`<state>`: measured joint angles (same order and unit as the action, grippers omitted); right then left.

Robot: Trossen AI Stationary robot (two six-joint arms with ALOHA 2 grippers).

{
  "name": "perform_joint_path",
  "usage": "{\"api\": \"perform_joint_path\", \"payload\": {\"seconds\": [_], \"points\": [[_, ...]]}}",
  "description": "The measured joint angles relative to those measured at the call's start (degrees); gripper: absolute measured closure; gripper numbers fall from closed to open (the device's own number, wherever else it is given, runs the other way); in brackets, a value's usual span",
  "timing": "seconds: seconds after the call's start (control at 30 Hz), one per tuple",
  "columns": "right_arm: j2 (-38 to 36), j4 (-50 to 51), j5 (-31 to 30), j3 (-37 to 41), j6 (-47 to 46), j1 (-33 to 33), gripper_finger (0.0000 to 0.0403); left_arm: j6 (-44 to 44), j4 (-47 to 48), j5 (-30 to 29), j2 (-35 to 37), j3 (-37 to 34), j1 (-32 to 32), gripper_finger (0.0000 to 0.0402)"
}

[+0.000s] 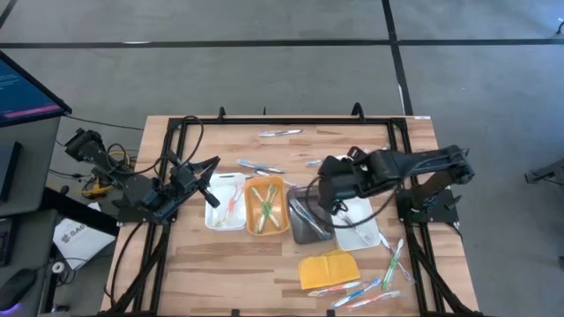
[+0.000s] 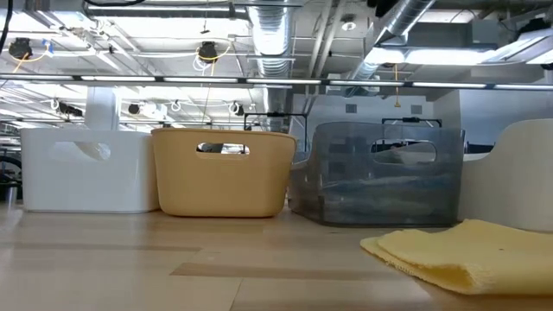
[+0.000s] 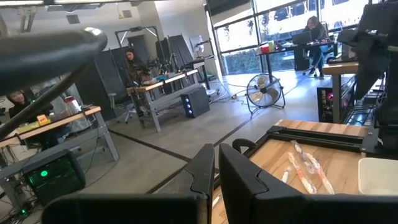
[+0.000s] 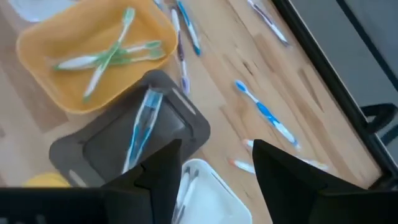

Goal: Pick & Place Toothbrushes
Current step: Put the purple toothbrush into the right white bin

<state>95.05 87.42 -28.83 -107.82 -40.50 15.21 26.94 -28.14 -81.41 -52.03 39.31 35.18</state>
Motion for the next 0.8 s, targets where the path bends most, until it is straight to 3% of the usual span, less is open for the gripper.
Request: {"api": "perform_joint_path", "payload": {"seconds": [0.27,0.5,0.8], "points": [[-6.11,-12.96,-2.57,5.64,2.95,6.52,0.0215,0.0,-0.23,0.2,0.0,0.0,0.0,0.0385],[-14.61,-25.16,-1.95,22.51,3.01,6.84,0.0214,-0.2,-0.22,0.17,0.0,0.0,0.0,0.0385],[-28.67,-44.84,6.83,42.11,7.24,2.18,0.0217,-0.22,-0.26,2.5,0.0,0.0,0.0,0.0385]]}}
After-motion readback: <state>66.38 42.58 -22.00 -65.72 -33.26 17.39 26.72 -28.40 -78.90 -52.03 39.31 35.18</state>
